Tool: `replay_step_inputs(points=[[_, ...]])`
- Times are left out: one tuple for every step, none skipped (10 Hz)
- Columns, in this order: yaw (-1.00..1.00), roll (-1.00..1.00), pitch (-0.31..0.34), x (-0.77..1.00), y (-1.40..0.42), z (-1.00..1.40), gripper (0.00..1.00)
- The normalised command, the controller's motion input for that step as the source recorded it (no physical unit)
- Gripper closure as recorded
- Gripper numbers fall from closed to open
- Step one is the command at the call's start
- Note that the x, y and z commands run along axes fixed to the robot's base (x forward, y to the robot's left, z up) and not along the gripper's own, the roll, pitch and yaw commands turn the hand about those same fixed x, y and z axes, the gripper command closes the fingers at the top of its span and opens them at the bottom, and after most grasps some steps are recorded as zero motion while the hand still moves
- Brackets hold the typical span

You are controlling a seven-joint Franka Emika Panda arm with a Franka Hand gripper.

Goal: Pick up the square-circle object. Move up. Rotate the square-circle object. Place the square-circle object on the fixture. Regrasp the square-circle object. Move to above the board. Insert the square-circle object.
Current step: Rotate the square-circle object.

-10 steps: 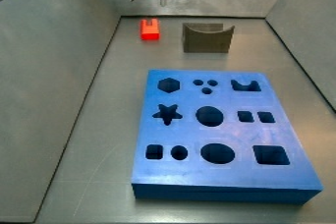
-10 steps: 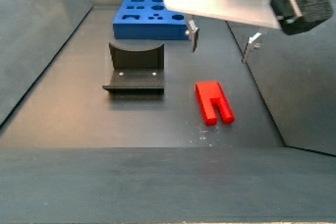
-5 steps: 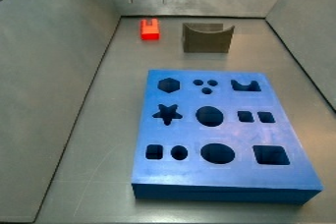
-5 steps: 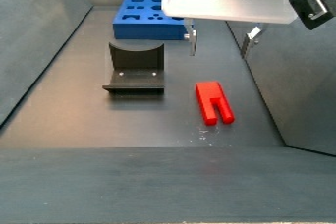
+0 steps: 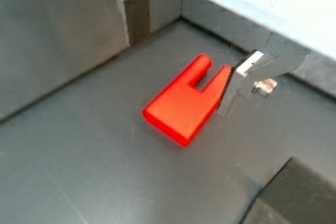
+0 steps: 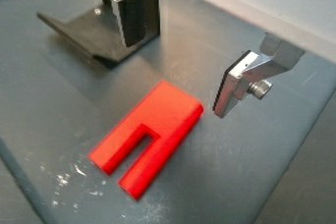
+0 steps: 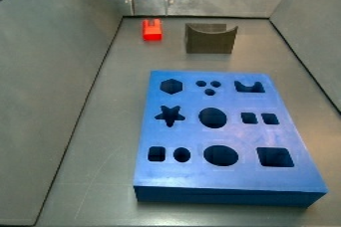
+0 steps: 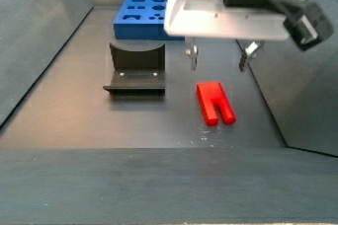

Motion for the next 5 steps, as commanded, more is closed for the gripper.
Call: replay_step_inputs(points=[[-0.04, -0.01, -0.030, 0.03, 0.01, -1.00, 0.00], [-0.03, -0.01, -0.025, 0.05, 0.01, -0.99, 0.00], [-0.02, -0.02, -0.024, 0.05, 0.01, -0.85, 0.00], [-0.02, -0.02, -0.029, 0.05, 0.01, -0.72, 0.00], [-0.01, -0.03, -0.033, 0.04, 0.01, -0.54, 0.00]])
